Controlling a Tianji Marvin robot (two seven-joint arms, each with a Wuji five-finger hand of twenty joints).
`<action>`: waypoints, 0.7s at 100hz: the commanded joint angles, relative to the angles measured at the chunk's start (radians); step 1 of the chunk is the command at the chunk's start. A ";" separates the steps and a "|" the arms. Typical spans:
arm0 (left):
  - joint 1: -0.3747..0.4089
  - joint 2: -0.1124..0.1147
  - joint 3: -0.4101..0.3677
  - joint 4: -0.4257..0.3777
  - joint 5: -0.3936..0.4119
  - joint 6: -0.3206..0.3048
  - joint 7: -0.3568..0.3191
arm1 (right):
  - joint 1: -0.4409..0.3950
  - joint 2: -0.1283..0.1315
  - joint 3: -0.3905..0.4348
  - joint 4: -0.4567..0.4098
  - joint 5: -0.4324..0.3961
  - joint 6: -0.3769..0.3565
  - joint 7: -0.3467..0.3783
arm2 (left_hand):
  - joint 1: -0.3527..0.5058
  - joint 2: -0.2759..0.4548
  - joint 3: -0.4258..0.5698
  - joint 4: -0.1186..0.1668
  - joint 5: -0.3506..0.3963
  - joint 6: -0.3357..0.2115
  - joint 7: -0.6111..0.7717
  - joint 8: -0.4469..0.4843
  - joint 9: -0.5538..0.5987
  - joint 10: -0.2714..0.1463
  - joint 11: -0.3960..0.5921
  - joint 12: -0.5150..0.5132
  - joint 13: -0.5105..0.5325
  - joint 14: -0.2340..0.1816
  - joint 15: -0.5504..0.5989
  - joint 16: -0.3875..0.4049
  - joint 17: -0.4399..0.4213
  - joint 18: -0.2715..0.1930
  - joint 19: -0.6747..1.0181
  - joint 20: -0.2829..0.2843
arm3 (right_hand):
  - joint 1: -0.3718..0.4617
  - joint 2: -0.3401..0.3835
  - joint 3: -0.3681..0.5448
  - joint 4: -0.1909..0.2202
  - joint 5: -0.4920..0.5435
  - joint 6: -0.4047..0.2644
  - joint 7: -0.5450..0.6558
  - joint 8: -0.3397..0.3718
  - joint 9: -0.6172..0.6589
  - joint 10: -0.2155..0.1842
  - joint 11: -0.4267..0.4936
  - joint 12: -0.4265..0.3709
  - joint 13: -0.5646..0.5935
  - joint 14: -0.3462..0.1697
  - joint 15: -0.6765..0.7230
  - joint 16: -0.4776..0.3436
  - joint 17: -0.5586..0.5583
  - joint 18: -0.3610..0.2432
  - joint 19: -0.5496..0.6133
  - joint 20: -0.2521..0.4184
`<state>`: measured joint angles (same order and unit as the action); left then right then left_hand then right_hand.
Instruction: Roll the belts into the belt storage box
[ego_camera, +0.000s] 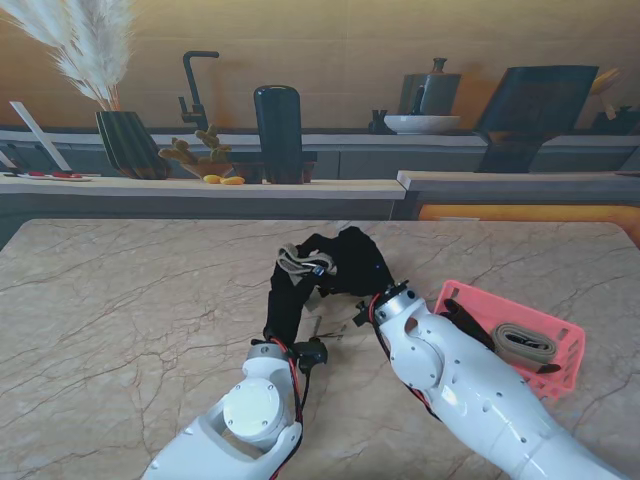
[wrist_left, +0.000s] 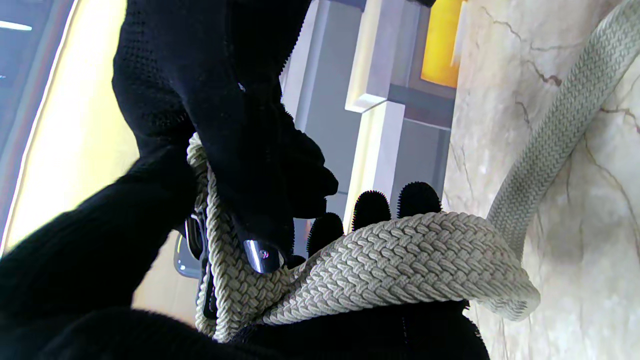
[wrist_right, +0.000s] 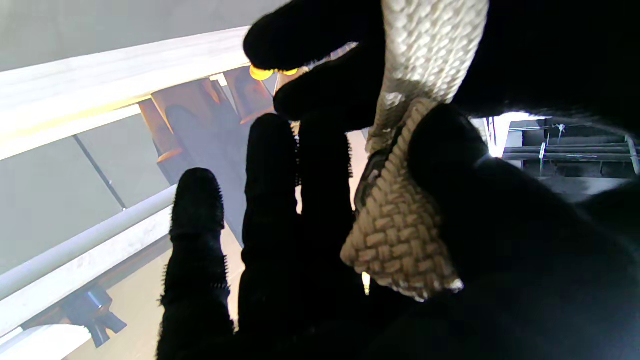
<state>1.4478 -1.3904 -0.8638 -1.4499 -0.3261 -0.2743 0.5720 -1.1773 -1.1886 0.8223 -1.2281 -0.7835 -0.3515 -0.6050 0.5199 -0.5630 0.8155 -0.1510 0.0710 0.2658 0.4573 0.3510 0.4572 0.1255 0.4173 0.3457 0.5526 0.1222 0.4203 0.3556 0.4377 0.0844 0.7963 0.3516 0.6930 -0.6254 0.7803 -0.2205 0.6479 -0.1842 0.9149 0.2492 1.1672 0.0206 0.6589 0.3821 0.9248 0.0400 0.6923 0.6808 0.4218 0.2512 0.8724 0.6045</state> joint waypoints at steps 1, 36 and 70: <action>-0.019 -0.026 0.011 -0.029 0.023 0.001 0.002 | -0.015 -0.016 -0.033 0.016 -0.021 -0.002 0.015 | 0.061 -0.027 0.008 0.022 0.078 -0.213 -0.038 -0.018 -0.013 -0.032 0.027 -0.003 0.000 -0.047 0.014 -0.028 0.044 -0.070 -0.040 -0.038 | 0.046 0.058 0.062 0.039 0.164 -0.130 0.150 0.011 0.007 -0.004 0.020 -0.016 -0.020 -0.021 0.027 -0.005 -0.020 0.032 0.032 -0.013; -0.038 -0.037 0.016 -0.027 0.049 0.004 0.038 | 0.012 -0.009 -0.092 0.052 -0.074 0.035 -0.018 | 0.221 0.015 0.005 0.046 0.077 -0.235 0.010 -0.023 0.026 -0.035 0.065 0.018 0.061 -0.055 0.040 -0.031 0.216 -0.110 -0.221 -0.193 | 0.064 0.058 0.070 0.046 0.153 -0.101 0.140 -0.002 -0.006 0.010 0.018 -0.027 -0.034 -0.003 0.038 -0.009 -0.032 0.053 0.057 -0.022; -0.032 -0.030 0.000 -0.040 0.031 0.027 0.029 | -0.067 0.038 -0.006 -0.066 -0.059 -0.006 0.195 | 0.494 0.145 -0.033 0.051 0.069 -0.249 0.178 0.016 0.110 -0.039 0.086 0.029 0.153 -0.045 0.061 -0.022 0.278 -0.110 -0.123 -0.367 | -0.168 -0.101 0.149 0.135 -0.066 0.062 -0.269 0.212 -0.328 0.064 -0.113 -0.004 -0.196 0.001 -0.114 -0.068 -0.091 0.004 -0.007 -0.058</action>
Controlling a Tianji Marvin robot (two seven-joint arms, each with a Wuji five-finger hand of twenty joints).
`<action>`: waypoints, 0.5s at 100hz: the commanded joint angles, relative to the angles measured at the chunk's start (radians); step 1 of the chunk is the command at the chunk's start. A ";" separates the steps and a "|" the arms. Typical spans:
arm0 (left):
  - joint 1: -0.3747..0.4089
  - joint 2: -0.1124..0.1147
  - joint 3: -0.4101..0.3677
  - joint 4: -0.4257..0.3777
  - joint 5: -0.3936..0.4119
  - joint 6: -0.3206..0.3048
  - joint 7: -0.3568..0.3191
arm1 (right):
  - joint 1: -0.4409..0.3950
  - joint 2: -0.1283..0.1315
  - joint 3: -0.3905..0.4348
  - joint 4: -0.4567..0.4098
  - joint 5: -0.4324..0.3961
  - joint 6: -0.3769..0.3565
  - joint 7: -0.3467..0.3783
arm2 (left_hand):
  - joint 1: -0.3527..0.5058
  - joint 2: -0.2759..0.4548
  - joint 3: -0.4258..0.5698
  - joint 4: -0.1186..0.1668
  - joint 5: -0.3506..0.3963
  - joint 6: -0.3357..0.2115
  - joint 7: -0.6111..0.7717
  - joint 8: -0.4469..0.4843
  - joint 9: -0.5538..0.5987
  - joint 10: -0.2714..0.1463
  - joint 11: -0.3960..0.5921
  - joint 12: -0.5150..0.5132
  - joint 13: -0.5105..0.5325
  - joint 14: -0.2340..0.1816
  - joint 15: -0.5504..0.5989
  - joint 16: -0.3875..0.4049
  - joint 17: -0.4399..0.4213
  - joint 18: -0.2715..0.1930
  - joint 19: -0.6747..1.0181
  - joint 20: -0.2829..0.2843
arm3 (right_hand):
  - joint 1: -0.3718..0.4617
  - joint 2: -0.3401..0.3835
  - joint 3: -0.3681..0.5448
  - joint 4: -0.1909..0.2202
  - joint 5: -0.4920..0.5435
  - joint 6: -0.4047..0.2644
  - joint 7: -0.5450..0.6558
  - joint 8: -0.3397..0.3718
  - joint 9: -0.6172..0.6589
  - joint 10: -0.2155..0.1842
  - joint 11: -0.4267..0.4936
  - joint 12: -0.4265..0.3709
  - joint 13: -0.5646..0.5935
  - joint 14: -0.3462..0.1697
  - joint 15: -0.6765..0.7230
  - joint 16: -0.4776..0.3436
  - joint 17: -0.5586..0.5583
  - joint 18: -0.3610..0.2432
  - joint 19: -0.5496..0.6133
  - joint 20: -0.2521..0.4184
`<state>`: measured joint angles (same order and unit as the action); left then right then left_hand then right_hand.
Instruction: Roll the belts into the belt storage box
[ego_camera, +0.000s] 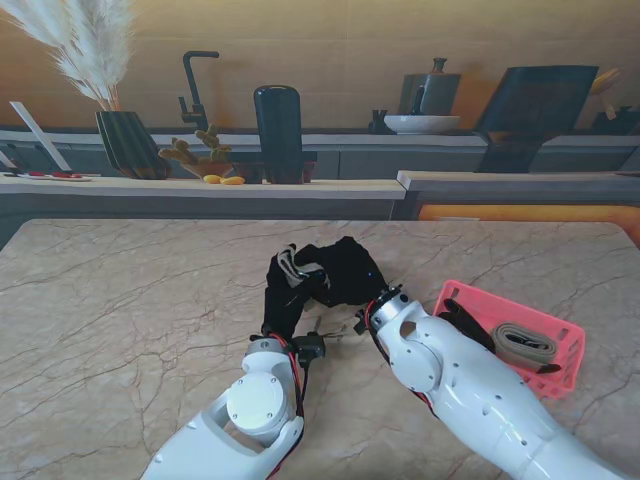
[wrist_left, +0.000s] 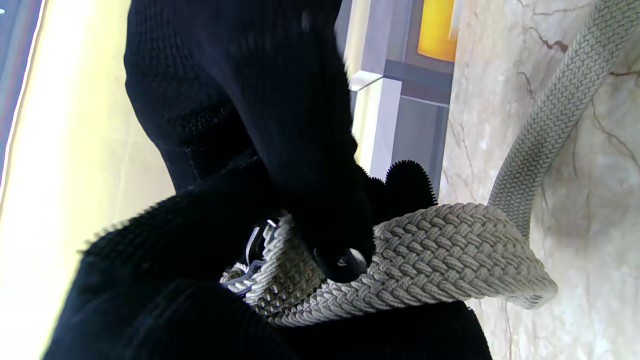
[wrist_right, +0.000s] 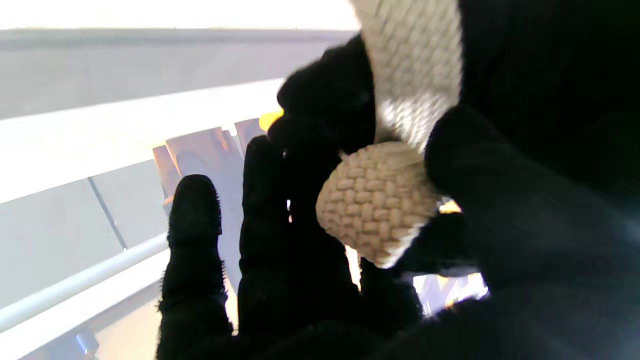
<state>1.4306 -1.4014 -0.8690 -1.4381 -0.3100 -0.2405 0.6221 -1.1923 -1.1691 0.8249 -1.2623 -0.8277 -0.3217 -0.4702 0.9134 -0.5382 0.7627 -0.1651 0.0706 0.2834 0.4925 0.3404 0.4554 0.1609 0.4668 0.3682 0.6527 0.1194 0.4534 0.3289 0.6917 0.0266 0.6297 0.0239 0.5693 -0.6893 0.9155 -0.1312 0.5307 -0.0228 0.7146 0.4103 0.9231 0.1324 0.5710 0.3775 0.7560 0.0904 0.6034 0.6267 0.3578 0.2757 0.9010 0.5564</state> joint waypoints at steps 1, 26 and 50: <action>-0.015 -0.019 0.005 -0.052 0.016 -0.006 -0.021 | -0.056 0.021 -0.003 -0.039 -0.015 -0.039 0.072 | 0.106 0.122 0.017 0.064 0.069 -0.267 0.146 0.028 0.114 -0.074 0.036 0.007 0.056 -0.042 0.027 0.007 0.024 -0.052 0.048 -0.042 | -0.046 -0.038 0.010 0.046 0.043 -0.097 -0.074 0.051 -0.093 -0.047 -0.028 0.001 -0.032 -0.049 -0.028 -0.015 -0.029 -0.021 -0.039 -0.009; -0.009 -0.011 -0.010 -0.055 0.025 0.010 -0.030 | -0.134 0.067 0.093 -0.160 0.005 -0.103 0.289 | 0.158 0.163 -0.038 0.052 0.059 -0.254 0.263 0.084 0.197 -0.071 0.029 0.047 0.136 -0.028 0.019 0.040 0.052 -0.035 0.129 -0.063 | -0.050 -0.003 -0.089 0.059 -0.108 -0.118 -0.193 0.089 -0.176 -0.045 -0.093 0.004 -0.054 -0.053 -0.099 -0.012 -0.059 -0.013 -0.135 0.037; -0.008 0.001 -0.017 -0.046 0.042 0.042 -0.064 | -0.188 0.071 0.150 -0.206 -0.010 -0.106 0.282 | 0.254 0.195 -0.206 0.040 0.143 -0.230 0.316 0.135 0.343 -0.060 -0.036 0.191 0.186 0.016 0.154 0.138 0.020 0.100 0.321 0.155 | -0.050 0.015 -0.076 0.066 -0.103 -0.141 -0.187 0.102 -0.150 -0.054 -0.091 0.007 -0.021 -0.050 -0.098 0.002 -0.042 -0.012 -0.151 0.055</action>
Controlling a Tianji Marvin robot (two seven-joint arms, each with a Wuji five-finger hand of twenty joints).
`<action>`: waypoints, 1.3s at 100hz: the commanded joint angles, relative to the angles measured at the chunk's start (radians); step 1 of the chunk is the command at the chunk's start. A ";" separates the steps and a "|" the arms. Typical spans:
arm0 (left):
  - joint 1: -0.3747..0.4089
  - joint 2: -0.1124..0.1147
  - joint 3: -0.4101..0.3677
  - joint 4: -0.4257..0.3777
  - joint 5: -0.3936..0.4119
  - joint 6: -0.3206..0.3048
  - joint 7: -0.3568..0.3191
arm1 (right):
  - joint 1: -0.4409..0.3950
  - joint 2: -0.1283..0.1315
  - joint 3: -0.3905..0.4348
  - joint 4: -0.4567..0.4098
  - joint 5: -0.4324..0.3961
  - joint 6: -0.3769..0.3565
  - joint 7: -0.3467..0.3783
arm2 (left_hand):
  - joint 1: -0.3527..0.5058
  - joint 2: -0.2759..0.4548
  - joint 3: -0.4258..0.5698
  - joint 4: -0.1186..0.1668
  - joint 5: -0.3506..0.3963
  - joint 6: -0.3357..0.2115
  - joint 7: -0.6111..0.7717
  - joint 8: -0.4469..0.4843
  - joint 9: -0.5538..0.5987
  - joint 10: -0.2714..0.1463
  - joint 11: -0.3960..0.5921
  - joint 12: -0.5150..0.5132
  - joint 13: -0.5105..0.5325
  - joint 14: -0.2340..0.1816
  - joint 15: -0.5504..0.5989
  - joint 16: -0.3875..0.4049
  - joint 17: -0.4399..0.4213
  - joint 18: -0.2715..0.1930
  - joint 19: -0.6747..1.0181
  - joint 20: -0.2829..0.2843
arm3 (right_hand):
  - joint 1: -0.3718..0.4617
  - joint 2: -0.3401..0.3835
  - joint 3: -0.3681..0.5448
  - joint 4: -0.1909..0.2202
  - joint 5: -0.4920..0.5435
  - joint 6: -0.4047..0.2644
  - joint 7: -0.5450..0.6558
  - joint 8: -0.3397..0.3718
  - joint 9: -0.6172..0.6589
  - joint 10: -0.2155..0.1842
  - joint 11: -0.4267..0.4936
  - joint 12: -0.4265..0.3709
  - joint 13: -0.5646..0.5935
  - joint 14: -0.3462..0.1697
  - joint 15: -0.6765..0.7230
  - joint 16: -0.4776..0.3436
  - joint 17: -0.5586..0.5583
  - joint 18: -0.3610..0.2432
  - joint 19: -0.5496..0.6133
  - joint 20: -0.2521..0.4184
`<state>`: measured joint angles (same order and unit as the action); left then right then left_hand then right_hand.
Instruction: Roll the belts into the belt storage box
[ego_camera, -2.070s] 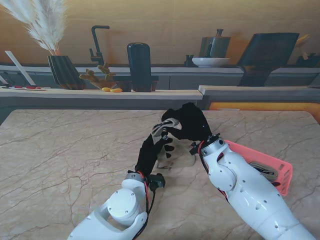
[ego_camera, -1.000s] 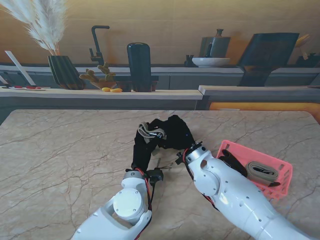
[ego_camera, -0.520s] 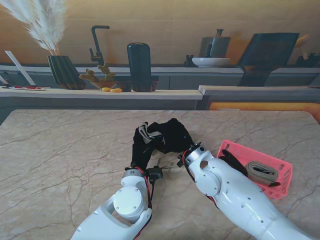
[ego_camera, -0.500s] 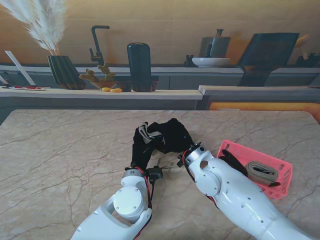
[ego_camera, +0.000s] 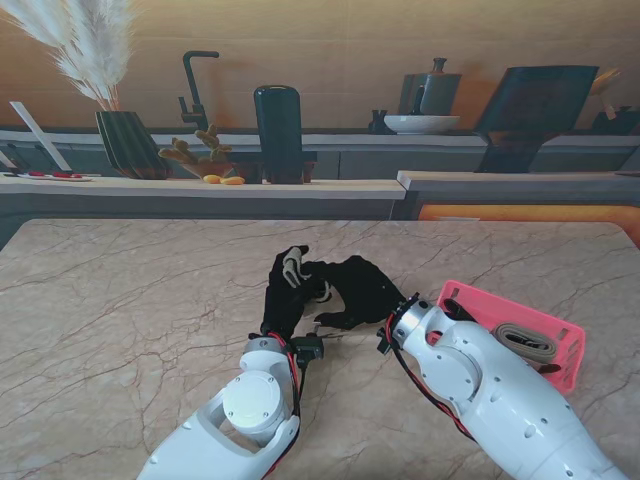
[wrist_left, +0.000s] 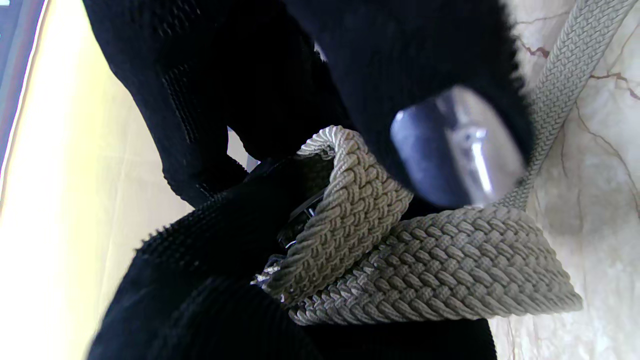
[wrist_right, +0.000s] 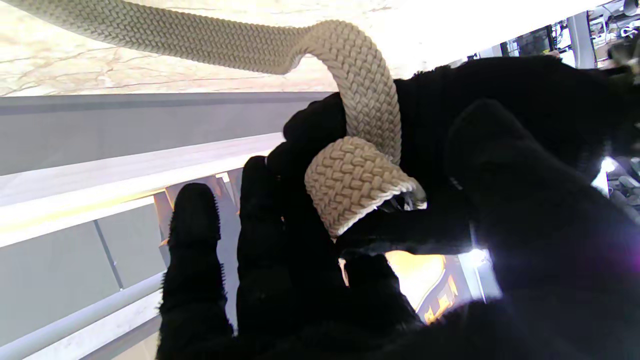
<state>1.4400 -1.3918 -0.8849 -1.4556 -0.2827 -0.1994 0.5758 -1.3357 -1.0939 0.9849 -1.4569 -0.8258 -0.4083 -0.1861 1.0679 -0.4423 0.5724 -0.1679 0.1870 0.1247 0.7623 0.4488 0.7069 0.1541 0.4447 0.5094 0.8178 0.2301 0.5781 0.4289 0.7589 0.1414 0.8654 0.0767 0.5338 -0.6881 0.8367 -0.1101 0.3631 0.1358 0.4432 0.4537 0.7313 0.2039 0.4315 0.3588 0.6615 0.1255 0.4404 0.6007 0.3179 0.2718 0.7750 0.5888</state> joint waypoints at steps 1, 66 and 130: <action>-0.018 -0.008 0.000 -0.027 0.017 0.002 -0.018 | -0.048 -0.004 -0.006 -0.014 -0.011 -0.020 -0.003 | 0.104 0.098 -0.026 0.044 0.029 -0.071 0.049 0.033 0.100 -0.055 -0.021 0.068 0.023 -0.093 0.047 0.055 -0.061 0.001 0.115 0.137 | -0.015 0.014 0.004 0.045 0.066 -0.300 0.086 0.059 0.044 -0.127 0.049 0.027 0.075 -0.086 0.066 0.029 -0.001 -0.009 -0.025 0.024; -0.029 0.019 -0.006 0.005 0.054 0.046 -0.109 | -0.221 -0.019 0.173 -0.133 -0.001 0.013 -0.095 | 0.138 0.198 -0.243 0.060 0.178 -0.160 0.135 0.152 0.199 -0.077 -0.019 0.216 0.014 -0.041 0.150 0.172 -0.222 0.114 0.365 0.416 | -0.015 0.052 0.015 0.041 0.171 -0.311 0.175 0.134 0.094 -0.117 0.105 0.051 0.122 -0.080 0.127 0.073 0.036 -0.005 -0.016 0.069; -0.005 0.002 -0.006 -0.032 -0.030 0.016 -0.061 | -0.209 -0.037 0.135 -0.083 -0.054 0.172 -0.248 | 0.081 0.202 -0.417 0.103 0.298 -0.195 0.153 0.083 0.250 -0.075 0.062 0.010 -0.035 -0.034 0.046 0.011 -0.360 0.126 0.199 0.414 | 0.113 0.165 -0.069 -0.022 0.217 -0.282 0.320 -0.013 0.156 -0.083 0.191 0.049 0.167 -0.039 0.227 0.091 0.064 0.024 0.049 0.051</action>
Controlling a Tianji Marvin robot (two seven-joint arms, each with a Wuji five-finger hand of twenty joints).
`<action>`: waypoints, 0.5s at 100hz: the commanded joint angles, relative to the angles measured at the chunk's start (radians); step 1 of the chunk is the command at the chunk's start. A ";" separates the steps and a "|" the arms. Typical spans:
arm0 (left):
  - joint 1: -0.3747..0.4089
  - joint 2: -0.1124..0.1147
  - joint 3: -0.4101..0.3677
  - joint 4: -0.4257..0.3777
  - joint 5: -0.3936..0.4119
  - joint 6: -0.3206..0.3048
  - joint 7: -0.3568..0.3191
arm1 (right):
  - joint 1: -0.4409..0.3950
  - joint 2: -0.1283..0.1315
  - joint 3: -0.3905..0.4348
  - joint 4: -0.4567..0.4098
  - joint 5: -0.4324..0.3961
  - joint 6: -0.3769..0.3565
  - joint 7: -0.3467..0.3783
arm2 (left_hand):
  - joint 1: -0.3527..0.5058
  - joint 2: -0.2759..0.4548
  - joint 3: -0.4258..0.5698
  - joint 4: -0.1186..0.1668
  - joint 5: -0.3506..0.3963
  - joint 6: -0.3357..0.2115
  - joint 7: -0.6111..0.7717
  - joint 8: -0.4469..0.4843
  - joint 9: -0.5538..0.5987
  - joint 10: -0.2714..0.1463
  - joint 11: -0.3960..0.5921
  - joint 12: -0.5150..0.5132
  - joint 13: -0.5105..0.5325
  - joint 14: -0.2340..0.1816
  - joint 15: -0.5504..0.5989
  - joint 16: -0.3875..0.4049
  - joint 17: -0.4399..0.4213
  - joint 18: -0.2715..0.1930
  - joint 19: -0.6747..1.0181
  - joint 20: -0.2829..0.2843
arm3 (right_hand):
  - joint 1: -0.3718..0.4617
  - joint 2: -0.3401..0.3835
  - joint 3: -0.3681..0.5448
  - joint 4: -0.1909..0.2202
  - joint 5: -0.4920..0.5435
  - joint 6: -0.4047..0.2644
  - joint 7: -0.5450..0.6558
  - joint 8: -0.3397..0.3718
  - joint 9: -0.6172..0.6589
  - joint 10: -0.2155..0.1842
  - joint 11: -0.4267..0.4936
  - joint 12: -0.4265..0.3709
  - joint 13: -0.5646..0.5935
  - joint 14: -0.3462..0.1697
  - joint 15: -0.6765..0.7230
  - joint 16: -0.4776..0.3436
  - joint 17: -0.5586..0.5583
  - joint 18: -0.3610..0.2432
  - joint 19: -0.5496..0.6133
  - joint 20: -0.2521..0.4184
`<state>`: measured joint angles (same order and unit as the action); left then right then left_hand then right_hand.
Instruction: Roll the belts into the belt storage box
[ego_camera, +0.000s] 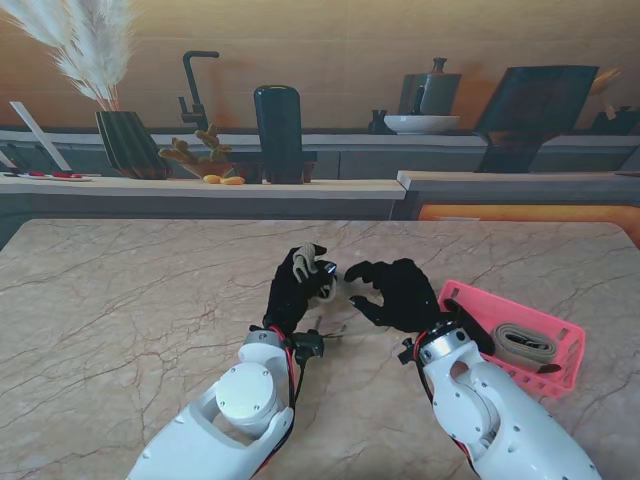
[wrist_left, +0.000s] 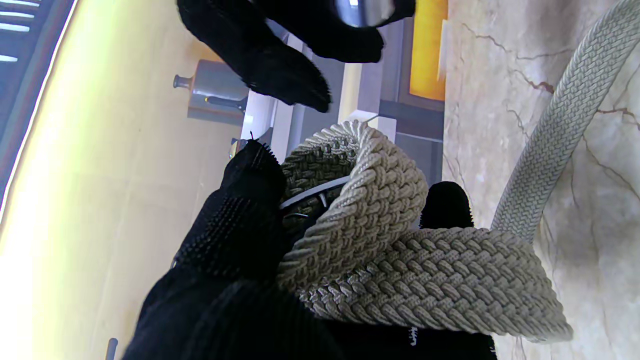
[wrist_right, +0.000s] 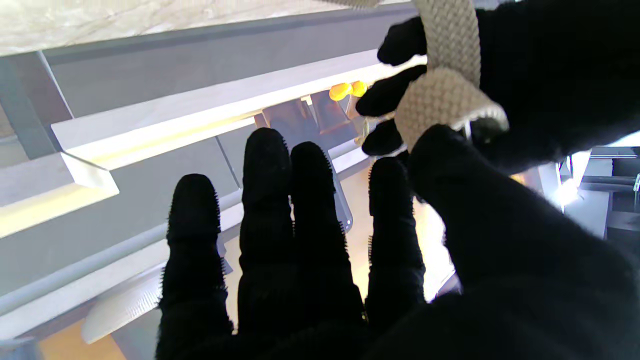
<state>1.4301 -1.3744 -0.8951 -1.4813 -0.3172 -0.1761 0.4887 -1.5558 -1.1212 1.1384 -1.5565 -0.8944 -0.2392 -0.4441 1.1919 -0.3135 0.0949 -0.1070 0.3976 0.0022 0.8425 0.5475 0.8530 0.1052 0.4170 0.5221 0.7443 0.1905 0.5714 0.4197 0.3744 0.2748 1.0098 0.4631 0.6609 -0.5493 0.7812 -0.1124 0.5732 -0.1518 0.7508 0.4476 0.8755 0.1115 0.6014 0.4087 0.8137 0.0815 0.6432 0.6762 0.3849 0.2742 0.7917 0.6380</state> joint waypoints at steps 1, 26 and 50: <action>0.005 -0.016 0.004 -0.006 0.005 -0.007 0.028 | 0.013 -0.010 -0.022 0.019 0.017 0.003 0.010 | -0.061 0.061 0.061 0.043 0.100 -0.072 0.074 -0.019 0.111 -0.024 0.097 -0.005 0.045 0.010 0.062 0.023 0.030 -0.007 0.063 0.031 | -0.015 0.026 -0.014 -0.019 0.008 0.006 0.013 -0.007 0.012 0.009 0.022 -0.001 0.015 0.005 0.025 0.016 -0.003 0.023 0.033 0.001; -0.004 -0.031 0.013 0.007 0.011 -0.005 0.067 | 0.059 -0.028 -0.087 0.061 0.087 -0.002 0.008 | -0.196 -0.021 0.073 0.028 0.162 -0.114 0.119 -0.032 0.138 -0.034 0.187 -0.058 0.092 0.016 0.144 0.042 0.078 -0.010 0.124 0.043 | -0.137 0.064 -0.044 0.038 0.043 0.050 -0.083 0.068 0.007 0.025 0.038 -0.001 0.004 0.019 0.051 0.016 -0.022 0.038 0.056 -0.018; 0.003 -0.038 0.014 -0.008 -0.024 0.002 0.083 | 0.078 -0.042 -0.116 0.078 0.130 -0.014 -0.009 | -0.140 0.083 0.081 0.017 0.134 -0.085 0.097 -0.046 0.123 -0.028 0.182 -0.071 0.095 0.017 0.142 0.045 0.092 -0.018 0.132 0.040 | -0.063 0.074 -0.093 0.021 0.030 0.027 -0.063 0.064 0.014 -0.003 0.060 -0.006 0.015 -0.006 0.065 0.009 -0.017 0.032 0.082 -0.038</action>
<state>1.4231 -1.4018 -0.8829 -1.4726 -0.3295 -0.1785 0.5664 -1.4855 -1.1507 1.0334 -1.4836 -0.7774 -0.2244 -0.4576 0.9985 -0.3103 0.1591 -0.0968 0.5108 -0.0388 0.9089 0.5133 0.9541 0.1050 0.5652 0.4614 0.8195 0.2115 0.6984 0.4544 0.4535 0.2741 1.1009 0.4856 0.5011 -0.5278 0.6877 -0.0896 0.6248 -0.0477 0.6248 0.5520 0.8758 0.1366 0.6391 0.4087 0.8154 0.1050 0.6817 0.6787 0.3693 0.3023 0.8344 0.6252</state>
